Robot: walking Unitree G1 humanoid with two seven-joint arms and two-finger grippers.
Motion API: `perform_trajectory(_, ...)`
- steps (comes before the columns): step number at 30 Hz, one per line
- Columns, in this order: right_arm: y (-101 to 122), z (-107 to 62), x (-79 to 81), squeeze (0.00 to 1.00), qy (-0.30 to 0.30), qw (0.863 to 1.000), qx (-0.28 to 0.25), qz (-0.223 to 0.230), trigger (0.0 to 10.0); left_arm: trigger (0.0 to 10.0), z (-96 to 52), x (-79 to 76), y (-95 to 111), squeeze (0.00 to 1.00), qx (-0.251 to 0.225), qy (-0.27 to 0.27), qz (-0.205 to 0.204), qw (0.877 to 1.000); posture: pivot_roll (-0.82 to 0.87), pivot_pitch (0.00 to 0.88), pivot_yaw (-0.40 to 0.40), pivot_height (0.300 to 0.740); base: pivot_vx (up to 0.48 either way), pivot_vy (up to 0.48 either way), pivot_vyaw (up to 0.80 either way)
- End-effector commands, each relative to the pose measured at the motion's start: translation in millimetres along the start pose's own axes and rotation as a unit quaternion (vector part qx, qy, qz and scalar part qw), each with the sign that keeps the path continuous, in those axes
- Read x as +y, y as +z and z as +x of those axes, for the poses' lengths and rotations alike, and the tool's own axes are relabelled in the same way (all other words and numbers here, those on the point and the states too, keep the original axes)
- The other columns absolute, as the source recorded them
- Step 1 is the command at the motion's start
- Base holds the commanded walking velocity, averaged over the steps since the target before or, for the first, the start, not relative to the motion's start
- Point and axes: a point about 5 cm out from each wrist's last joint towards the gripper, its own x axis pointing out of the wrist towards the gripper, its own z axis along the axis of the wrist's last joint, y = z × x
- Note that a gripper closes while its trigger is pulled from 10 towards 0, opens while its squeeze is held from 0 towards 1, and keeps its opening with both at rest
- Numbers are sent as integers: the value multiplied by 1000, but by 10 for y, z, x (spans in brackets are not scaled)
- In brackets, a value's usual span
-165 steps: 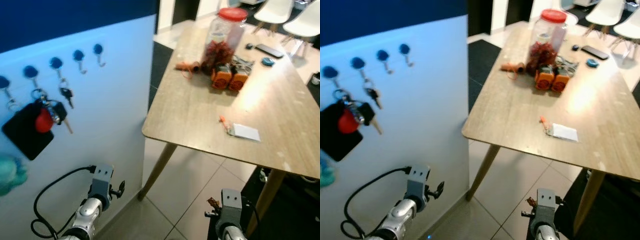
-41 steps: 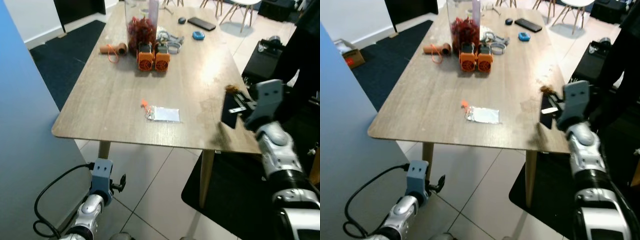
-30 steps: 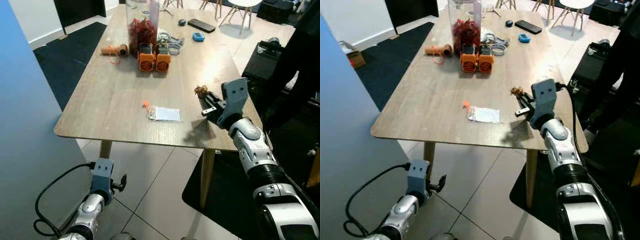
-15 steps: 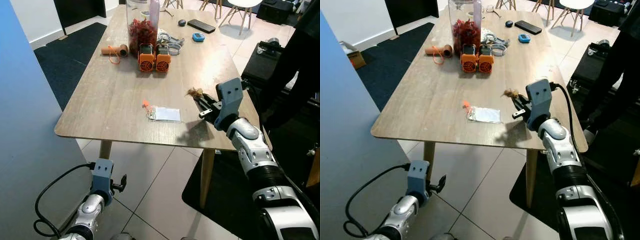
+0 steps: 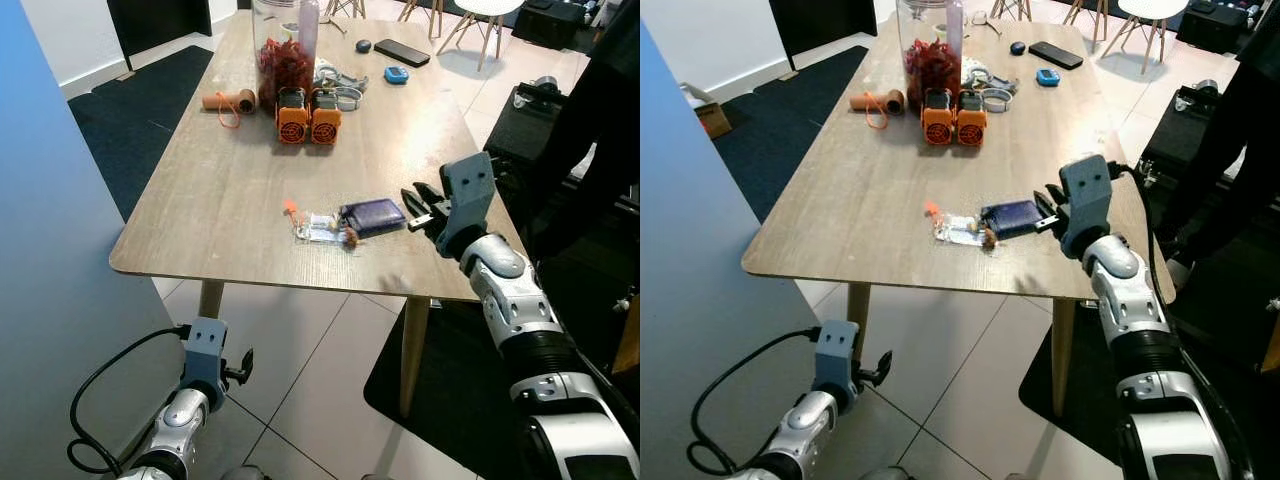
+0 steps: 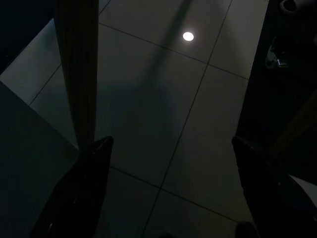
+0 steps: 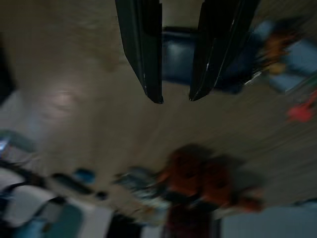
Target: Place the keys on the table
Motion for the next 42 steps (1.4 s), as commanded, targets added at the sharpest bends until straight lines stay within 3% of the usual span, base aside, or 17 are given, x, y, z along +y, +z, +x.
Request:
perform_trajectory(1,28,-144,-437,0,-156,987,-29,11,10000,10000,-39,-2,-90,0,17,1,-2,1000,51,54,-46,740,0,0,0)
perform_trajectory(2,28,-144,-437,0,-156,987,-29,11,10000,10000,-39,-2,-90,0,17,1,-2,1000,51,54,-46,740,0,0,0)
perform_trajectory(3,-53,-339,-750,0,-267,962,-32,36,10000,10000,-49,9,-101,0,18,5,-4,1000,52,56,-48,740,0,0,0)
perform_trajectory(4,-53,-339,-750,0,-267,962,-32,36,10000,10000,-49,9,-101,0,18,5,-4,1000,52,56,-48,740,0,0,0)
perform_trajectory(7,-246,-640,-1045,0,-374,925,-14,70,10000,10000,-62,16,-117,0,19,7,-4,1000,52,58,-49,740,0,0,0)
perform_trajectory(8,-246,-640,-1045,0,-374,925,-14,70,10000,10000,-62,16,-117,0,19,7,-4,1000,52,58,-49,740,0,0,0)
perform_trajectory(9,-614,-1101,-1269,0,-471,875,37,103,10000,10000,-80,28,-143,0,22,8,-3,1000,50,60,-48,740,0,0,0)
perform_trajectory(10,-614,-1101,-1269,0,-471,875,37,103,10000,10000,-80,28,-143,0,22,8,-3,1000,50,60,-48,740,0,0,0)
perform_trajectory(12,-941,-1541,-1344,0,-537,830,90,120,10000,10000,-94,36,-164,0,26,9,-3,1000,46,59,-46,740,0,0,0)
perform_trajectory(15,-1356,-2009,-1213,0,-563,797,188,115,10000,10000,-102,40,-179,0,30,9,-2,1000,45,59,-44,740,0,0,0)
perform_trajectory(16,-1356,-2009,-1213,0,-563,797,188,115,10000,10000,-102,40,-179,0,30,9,-2,1000,45,59,-44,740,0,0,0)
perform_trajectory(18,-1734,-2255,-883,0,-509,798,296,128,10000,10000,-99,35,-182,0,32,8,-1,999,44,60,-39,740,0,0,0)
perform_trajectory(19,-1734,-2255,-883,0,-509,798,296,128,10000,10000,-99,35,-182,0,32,8,-1,999,44,60,-39,740,0,0,0)
perform_trajectory(22,-2111,-2388,-262,0,-390,810,414,142,10000,10000,-82,10,-176,0,36,3,0,999,43,58,-25,740,0,0,0)
perform_trajectory(26,-2271,-2302,296,0,-270,830,463,158,10000,10000,-50,-39,-148,0,36,-6,7,999,48,56,-26,740,0,0,0)
perform_trajectory(33,-2268,-2014,779,0,-144,863,457,160,10000,10000,-36,-33,-135,0,37,1,1,999,65,51,-39,740,0,0,0)
perform_trajectory(42,-2260,-1935,943,0,-101,869,460,153,10000,10000,-67,6,-173,0,41,14,-9,999,61,51,-39,740,0,0,0)
